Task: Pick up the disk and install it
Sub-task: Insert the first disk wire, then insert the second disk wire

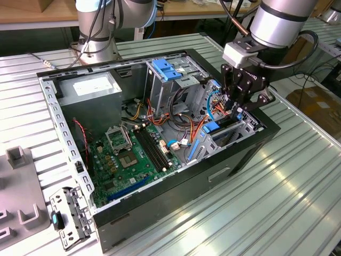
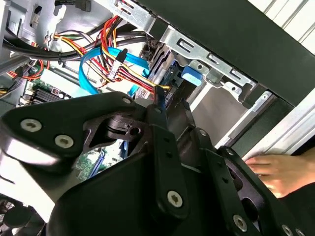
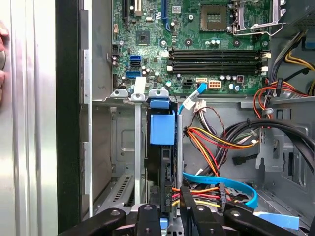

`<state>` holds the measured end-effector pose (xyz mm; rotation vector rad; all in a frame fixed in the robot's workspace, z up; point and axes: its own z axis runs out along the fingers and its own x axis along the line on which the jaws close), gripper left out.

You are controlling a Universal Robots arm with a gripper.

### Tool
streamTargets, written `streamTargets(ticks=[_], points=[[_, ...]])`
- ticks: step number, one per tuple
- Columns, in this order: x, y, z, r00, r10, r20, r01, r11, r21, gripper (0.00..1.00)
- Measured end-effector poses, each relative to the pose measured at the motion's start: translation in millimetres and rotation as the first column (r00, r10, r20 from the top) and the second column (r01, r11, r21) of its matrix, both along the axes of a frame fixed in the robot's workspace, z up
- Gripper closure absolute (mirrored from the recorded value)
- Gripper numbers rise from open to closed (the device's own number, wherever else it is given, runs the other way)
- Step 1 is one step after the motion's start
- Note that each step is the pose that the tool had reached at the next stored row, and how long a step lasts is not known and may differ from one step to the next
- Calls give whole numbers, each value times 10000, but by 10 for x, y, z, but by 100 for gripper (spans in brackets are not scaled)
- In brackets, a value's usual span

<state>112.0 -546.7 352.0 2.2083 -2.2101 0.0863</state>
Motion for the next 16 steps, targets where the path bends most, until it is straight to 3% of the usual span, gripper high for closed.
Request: streamTargets(ticks=[2, 5, 16], points=[[0, 0, 1, 10000, 0, 0, 0, 10000, -1, 71], [0, 0, 1, 10000, 0, 0, 0, 10000, -1, 89], [-7, -1, 1, 10000, 0, 0, 0, 10000, 4, 89]])
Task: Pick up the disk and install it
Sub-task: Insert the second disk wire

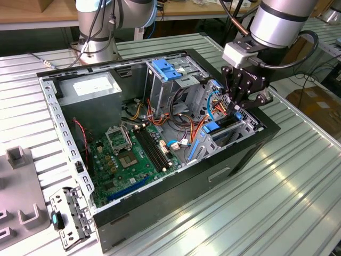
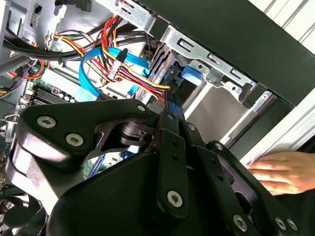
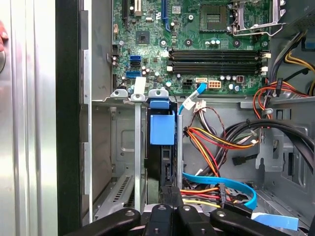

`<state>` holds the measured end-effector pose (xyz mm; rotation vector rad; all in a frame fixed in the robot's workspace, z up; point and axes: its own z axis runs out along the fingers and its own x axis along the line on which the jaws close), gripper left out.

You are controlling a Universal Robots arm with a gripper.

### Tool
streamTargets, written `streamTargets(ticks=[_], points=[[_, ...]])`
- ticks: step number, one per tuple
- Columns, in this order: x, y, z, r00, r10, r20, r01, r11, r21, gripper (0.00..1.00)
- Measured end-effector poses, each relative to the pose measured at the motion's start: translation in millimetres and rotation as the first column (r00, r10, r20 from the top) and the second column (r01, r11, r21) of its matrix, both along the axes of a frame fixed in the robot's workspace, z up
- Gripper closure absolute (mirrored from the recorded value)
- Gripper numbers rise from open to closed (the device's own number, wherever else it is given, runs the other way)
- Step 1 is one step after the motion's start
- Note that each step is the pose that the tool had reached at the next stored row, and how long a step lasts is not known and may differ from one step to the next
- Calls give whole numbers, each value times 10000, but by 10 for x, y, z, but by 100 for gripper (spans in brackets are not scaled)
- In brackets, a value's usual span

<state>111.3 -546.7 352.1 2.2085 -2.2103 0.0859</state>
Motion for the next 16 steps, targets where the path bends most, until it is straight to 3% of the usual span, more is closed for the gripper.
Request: streamTargets(ticks=[16], points=[[-108, 1, 2, 10000, 2, -12, -2, 10000, 0, 89]])
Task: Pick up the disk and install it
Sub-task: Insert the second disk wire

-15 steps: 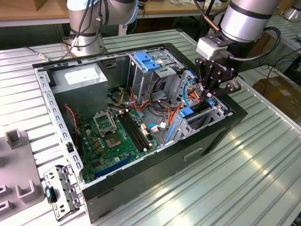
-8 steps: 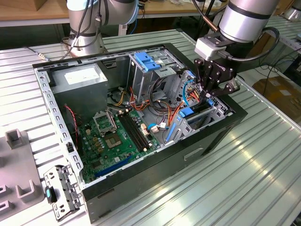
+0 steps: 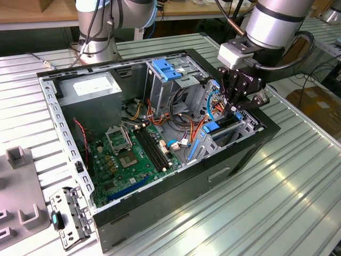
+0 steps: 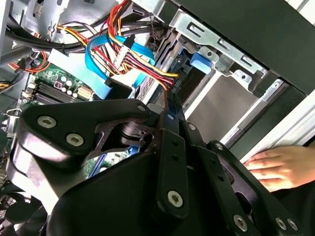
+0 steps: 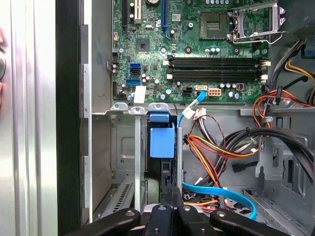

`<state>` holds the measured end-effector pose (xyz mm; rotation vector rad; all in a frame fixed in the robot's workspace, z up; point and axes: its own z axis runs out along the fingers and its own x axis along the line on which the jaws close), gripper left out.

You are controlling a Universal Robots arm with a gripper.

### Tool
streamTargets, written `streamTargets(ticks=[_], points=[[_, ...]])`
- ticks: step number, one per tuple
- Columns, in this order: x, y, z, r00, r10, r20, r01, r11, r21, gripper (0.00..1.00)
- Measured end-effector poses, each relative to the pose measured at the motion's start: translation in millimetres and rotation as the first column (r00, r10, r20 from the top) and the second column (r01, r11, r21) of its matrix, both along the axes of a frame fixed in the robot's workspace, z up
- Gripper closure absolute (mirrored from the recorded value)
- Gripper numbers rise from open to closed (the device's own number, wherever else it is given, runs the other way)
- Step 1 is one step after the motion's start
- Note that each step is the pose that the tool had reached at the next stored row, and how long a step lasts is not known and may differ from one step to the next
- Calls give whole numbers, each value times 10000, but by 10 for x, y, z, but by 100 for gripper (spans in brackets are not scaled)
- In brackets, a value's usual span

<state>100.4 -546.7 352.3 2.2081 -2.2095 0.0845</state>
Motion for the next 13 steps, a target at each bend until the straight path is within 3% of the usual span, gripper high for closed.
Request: streamTargets(ticks=[3, 7, 10, 13], points=[[-1, 0, 43, 10000, -2, -13, 2, 10000, -1, 89], [-1, 0, 146, 10000, -1, -25, 1, 10000, -1, 89], [-1, 0, 174, 10000, -2, -34, 2, 10000, 3, 89], [-6, 3, 205, 10000, -1, -79, 1, 10000, 0, 89]])
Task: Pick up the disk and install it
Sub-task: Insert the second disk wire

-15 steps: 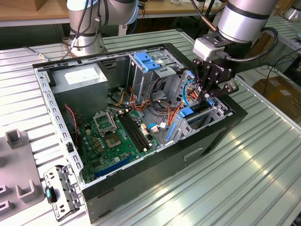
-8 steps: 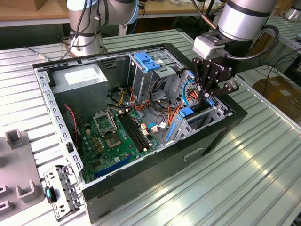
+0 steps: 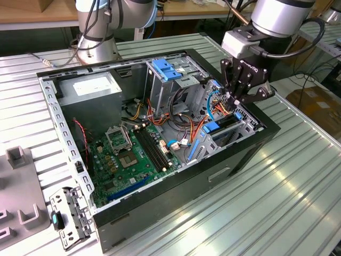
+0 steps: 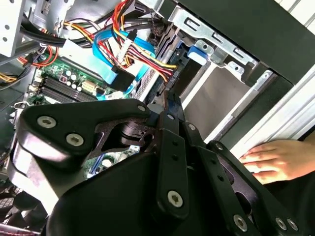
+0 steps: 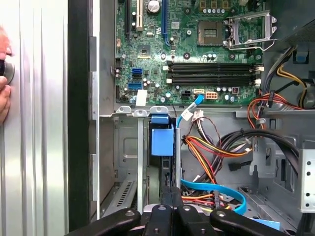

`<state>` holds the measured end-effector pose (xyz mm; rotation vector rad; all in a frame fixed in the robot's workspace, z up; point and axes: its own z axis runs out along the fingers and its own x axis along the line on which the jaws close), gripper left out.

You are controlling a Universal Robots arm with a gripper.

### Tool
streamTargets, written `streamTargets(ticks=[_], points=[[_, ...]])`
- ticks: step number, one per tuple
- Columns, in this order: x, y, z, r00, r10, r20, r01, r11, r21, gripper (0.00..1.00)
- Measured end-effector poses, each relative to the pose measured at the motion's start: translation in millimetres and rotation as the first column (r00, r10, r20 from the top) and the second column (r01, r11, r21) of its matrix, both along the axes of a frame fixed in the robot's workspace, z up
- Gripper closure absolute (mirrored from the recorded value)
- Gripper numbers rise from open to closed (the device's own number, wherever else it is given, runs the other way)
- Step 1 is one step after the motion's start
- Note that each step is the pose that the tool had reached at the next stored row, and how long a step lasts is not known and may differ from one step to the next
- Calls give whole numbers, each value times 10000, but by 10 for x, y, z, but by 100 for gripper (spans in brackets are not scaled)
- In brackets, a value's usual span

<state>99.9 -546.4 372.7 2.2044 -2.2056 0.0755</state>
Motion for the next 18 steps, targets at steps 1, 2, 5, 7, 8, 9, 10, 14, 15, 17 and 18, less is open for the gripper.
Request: streamTargets(ticks=[1, 2, 5, 7, 8, 9, 10, 14, 15, 17, 18], points=[[0, 5, 21, 10000, 0, -2, 0, 10000, 1, 89], [0, 11, 45, 10000, -1, -3, 1, 10000, 3, 89], [0, 53, 118, 10000, 0, -13, 0, 10000, 3, 89], [0, 80, 150, 10000, 1, -23, -1, 10000, -5, 89], [1, 115, 180, 10000, 1, -34, -1, 10000, -17, 89], [1, 145, 196, 10000, 0, -53, 0, 10000, -33, 89], [4, 174, 204, 10000, -1, -93, 0, 10000, -58, 89], [31, 335, 224, 9997, -5, -238, -3, 9995, -306, 89], [39, 410, 271, 9997, -9, -264, -2, 9991, -418, 89], [48, 499, 280, 9995, -9, -308, -7, 9987, -505, 89], [58, 550, 278, 9994, -12, -360, -9, 9983, -579, 89]])
